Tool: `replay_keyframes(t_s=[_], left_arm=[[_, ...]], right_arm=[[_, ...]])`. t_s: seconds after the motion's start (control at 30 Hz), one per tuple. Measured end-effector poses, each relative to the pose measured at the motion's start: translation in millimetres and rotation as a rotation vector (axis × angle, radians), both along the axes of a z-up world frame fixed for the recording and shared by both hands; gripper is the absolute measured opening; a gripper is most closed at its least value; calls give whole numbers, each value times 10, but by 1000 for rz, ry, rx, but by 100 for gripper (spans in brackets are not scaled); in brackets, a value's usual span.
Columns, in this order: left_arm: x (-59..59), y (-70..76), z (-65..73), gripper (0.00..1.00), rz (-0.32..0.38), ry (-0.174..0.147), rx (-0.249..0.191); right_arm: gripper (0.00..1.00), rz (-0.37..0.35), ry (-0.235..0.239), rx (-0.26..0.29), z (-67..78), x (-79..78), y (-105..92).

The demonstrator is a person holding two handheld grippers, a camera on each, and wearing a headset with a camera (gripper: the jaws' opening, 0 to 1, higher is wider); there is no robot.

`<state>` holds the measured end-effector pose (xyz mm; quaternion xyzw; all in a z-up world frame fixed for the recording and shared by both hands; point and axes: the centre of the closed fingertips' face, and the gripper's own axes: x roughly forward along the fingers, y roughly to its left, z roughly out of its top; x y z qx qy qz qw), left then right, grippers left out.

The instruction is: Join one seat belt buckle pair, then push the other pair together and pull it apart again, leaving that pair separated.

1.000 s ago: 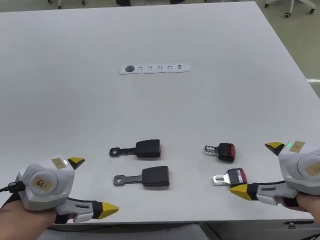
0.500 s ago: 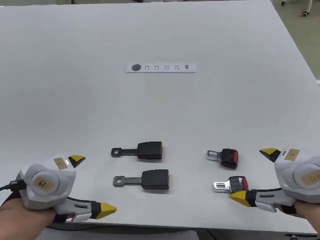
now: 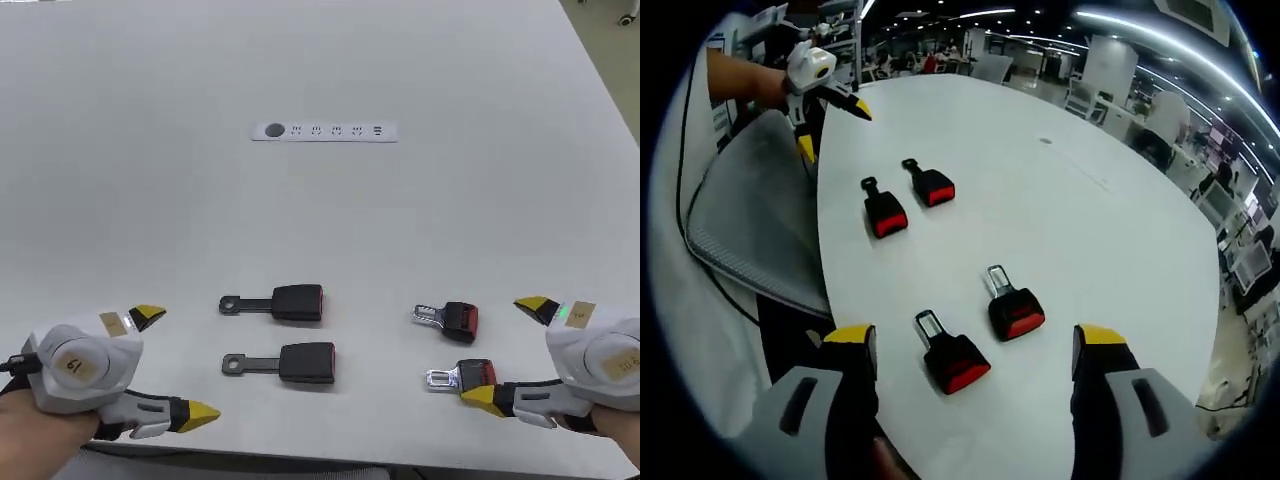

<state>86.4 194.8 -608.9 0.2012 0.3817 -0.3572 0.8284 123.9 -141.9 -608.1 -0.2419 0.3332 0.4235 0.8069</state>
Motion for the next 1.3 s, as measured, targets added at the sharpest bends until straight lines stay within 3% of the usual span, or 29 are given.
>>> replay_keyframes(t_s=[0.13,0.2,0.33,0.5,0.63,0.7,0.73,0.87,0.97,1.17,1.3], left_arm=[[-26,-87,-28,86,-102,24,29],[19,-115,-10,84,-123,20,38],[70,-271,15,78,-166,23,9],[114,-521,-150,71,-248,37,35],[142,-790,-287,67,-264,92,13],[154,-872,-381,60,-335,102,41],[198,-917,-412,57,-371,85,61],[278,-1067,-496,51,-456,72,110],[295,-1167,-560,47,-534,86,146],[303,-1246,-676,42,-592,105,180],[237,-1275,-772,40,-641,131,202]], right_arm=[[76,41,-1,-37,-52,-67,43],[75,46,2,-52,-99,-79,41],[68,105,20,-89,-111,-137,46],[60,192,33,-156,-174,-156,-2],[51,267,52,-202,-281,-175,-33],[45,307,71,-216,-304,-200,-34],[43,313,68,-217,-323,-177,-35],[43,354,79,-250,-429,-134,-55],[43,386,99,-262,-516,-122,-44],[39,454,135,-300,-687,-149,-31],[36,466,159,-302,-779,-138,-39]])
